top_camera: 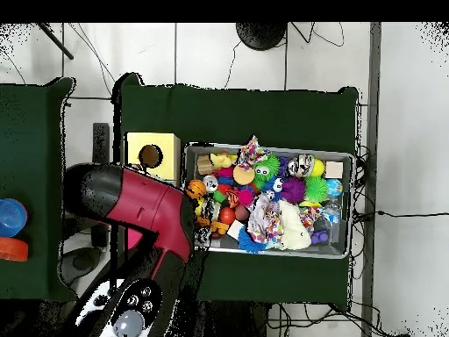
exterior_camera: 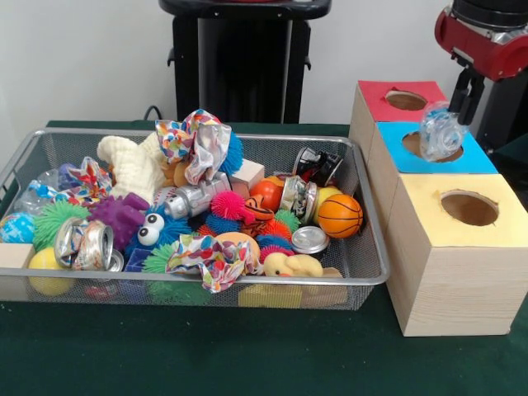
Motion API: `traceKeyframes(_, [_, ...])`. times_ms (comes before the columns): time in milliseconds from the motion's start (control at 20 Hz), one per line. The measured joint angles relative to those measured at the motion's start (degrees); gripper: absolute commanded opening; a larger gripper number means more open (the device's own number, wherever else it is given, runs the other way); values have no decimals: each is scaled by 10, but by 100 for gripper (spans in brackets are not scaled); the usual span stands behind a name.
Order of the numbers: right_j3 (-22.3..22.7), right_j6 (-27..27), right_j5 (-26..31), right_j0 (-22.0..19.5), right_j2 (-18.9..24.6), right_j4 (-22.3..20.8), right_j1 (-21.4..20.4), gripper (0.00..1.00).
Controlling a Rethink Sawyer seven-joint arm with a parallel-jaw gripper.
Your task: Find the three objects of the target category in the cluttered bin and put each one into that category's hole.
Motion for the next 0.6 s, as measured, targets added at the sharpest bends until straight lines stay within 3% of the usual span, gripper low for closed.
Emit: traceKeyframes(600, [13, 0, -22, 0, 3, 1, 9, 0])
